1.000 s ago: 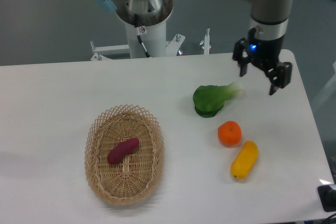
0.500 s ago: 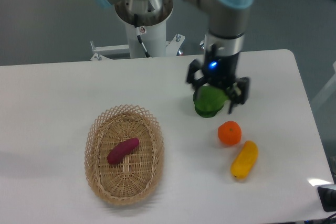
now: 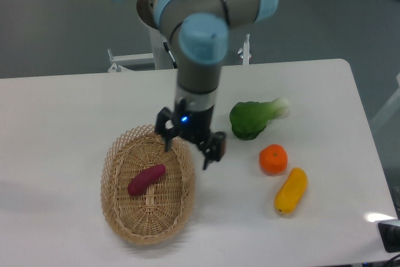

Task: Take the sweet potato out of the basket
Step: 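Lower the open gripper into the basket around the purple sweet potato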

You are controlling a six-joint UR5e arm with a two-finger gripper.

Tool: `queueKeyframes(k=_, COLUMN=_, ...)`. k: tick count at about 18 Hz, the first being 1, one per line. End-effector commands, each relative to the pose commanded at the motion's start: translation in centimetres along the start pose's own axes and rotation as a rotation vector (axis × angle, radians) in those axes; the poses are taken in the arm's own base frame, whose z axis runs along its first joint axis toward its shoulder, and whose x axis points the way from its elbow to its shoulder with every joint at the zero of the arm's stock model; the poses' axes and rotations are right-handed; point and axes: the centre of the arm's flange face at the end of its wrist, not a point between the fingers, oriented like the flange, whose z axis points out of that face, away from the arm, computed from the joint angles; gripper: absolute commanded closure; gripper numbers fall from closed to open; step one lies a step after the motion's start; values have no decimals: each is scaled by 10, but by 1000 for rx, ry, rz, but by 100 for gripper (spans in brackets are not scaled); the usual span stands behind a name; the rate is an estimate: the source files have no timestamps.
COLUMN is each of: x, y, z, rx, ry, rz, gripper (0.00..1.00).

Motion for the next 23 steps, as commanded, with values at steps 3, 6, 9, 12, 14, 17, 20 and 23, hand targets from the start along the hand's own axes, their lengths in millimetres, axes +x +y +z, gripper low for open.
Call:
queueKeyframes(k=3, x=14, y=-4, z=29, rx=-65, ry=10, rz=32, gripper=0)
queueKeyframes(k=6, x=21, y=-6, z=55, rx=-107, ry=30, rz=63, gripper=0)
queueKeyframes(k=9, x=29, y=1, z=75, rx=-143, ry=55, rz=67, gripper=0)
queueKeyframes(k=12, x=29, y=3, z=82, rx=-151, ry=63, rz=66, gripper=0)
queueKeyframes(k=14, x=32, y=3, z=95, rx=-173, ry=70, rz=73, gripper=0)
queueKeyframes(k=17, x=36, y=1, z=105, rx=-199, ry=41, rz=89, gripper=0)
queueKeyframes(k=20, x=40, y=-2, z=111, rx=-177, ry=16, rz=97, gripper=0)
queueKeyframes(k=23, x=44, y=-3, z=121, rx=-182, ry=20, rz=102, gripper=0)
